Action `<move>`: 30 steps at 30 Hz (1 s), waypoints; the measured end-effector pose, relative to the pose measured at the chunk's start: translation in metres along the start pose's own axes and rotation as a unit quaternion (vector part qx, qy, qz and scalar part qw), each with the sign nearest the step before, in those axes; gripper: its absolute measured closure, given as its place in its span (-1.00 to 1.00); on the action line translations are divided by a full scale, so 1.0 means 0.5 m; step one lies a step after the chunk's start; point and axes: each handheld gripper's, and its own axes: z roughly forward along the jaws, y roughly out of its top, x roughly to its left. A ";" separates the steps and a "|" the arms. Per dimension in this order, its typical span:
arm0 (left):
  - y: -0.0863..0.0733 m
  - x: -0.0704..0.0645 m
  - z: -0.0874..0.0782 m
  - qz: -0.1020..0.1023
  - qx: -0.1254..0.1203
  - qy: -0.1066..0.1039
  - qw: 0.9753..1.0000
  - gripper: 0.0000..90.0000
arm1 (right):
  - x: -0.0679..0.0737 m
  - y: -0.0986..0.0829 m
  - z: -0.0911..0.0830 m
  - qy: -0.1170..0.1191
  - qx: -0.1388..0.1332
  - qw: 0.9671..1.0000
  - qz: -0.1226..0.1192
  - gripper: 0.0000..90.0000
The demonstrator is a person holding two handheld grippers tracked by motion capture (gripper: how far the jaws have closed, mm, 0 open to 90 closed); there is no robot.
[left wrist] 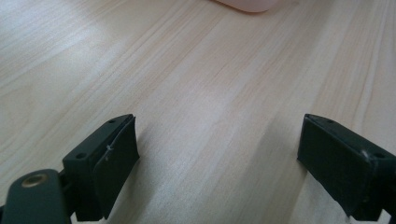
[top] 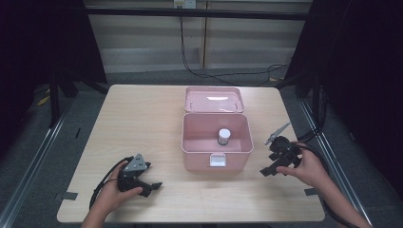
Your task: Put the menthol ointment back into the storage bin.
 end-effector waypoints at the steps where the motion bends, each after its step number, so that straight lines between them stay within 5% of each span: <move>1: 0.000 0.000 0.000 0.000 0.000 0.000 1.000 -0.74 | 0.001 -0.002 0.003 0.001 -0.001 1.000 -0.001 -0.52; 17: 0.000 0.000 0.000 0.000 0.000 0.000 1.000 -0.74 | 0.002 -0.054 0.060 0.003 -0.020 1.000 -0.003 -0.53; 24: 0.000 0.000 0.000 0.000 0.000 0.000 1.000 -0.74 | 0.003 -0.073 0.069 -0.001 -0.049 0.999 -0.001 -0.57; 30: 0.000 0.000 0.000 0.000 0.000 0.000 1.000 -0.74 | 0.008 -0.089 0.076 -0.019 -0.075 0.997 -0.025 -0.66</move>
